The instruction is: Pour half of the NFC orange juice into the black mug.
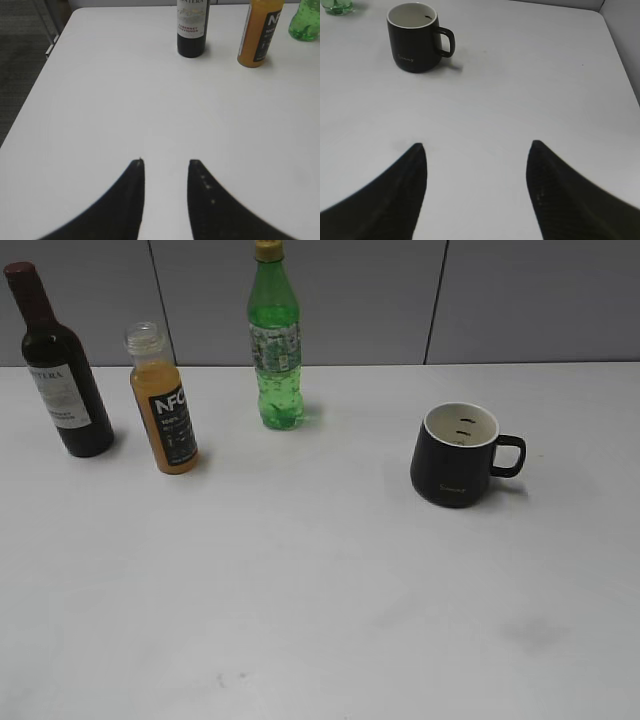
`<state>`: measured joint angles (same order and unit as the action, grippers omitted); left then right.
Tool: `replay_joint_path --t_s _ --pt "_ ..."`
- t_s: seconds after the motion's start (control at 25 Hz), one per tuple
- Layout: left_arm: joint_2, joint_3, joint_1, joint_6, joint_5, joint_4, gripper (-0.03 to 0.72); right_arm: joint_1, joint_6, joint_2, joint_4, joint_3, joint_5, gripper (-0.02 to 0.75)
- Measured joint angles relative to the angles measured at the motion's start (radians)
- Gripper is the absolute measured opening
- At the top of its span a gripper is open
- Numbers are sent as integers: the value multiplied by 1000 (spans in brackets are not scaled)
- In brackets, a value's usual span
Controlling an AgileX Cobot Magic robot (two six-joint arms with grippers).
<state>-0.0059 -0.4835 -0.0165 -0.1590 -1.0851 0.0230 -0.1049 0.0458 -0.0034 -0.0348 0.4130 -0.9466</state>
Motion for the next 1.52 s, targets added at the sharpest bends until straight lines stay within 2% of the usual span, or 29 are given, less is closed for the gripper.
replay_joint_path --t_s 0.76,0.8,0.88,1.0,1.2,1.52 --pt "0 0 0 0 0 0 237 0 -6 0 4 0 1 476" --pt "0 0 0 0 0 0 237 0 -15 0 4 0 1 501" --pt "0 0 0 0 0 0 237 0 -46 0 5 4 8 602" --pt "0 0 0 0 0 0 237 0 -67 16 8 15 44 651" --pt "0 0 0 0 0 0 237 0 -70 63 2 21 254 661" --pt "0 0 0 0 0 0 237 0 -71 232 5 -118 774 661"
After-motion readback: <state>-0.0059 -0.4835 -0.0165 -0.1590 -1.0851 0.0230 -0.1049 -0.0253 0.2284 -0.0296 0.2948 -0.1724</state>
